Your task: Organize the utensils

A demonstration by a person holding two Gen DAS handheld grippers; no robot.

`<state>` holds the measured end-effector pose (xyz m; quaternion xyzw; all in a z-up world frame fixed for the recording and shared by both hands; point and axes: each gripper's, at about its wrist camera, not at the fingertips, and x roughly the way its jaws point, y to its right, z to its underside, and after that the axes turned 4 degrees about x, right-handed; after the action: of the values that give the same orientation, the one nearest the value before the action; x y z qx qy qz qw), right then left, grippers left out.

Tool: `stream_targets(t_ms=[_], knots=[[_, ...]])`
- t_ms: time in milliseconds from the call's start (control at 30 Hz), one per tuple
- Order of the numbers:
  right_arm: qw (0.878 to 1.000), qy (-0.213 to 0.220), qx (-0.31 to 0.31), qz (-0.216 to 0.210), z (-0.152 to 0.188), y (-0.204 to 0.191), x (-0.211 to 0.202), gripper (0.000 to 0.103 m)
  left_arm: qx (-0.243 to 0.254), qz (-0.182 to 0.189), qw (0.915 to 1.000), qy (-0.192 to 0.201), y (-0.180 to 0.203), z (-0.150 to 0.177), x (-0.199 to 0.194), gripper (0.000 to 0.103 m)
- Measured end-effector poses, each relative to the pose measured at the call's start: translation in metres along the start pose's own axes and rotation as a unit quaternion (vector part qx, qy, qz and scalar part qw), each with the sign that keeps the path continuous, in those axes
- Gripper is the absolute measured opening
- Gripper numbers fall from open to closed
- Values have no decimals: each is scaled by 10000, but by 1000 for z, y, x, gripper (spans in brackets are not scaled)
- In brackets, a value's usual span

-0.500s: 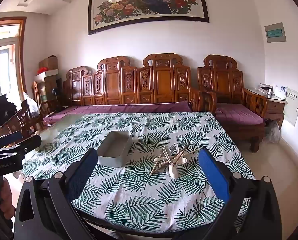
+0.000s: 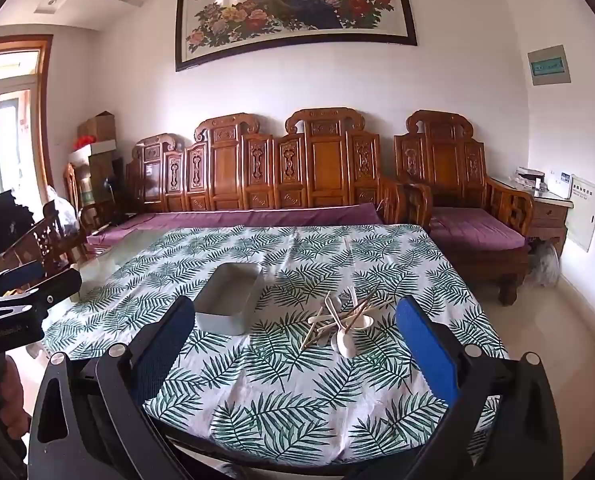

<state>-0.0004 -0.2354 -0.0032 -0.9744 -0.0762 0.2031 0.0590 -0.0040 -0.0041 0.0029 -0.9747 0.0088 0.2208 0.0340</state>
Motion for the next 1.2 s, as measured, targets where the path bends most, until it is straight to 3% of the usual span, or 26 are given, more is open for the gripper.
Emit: stream_targets(t_ms=[1200], knots=[[10000, 25, 12, -10, 2, 3, -2, 101, 44, 24, 10000, 39, 4, -1, -3, 97]])
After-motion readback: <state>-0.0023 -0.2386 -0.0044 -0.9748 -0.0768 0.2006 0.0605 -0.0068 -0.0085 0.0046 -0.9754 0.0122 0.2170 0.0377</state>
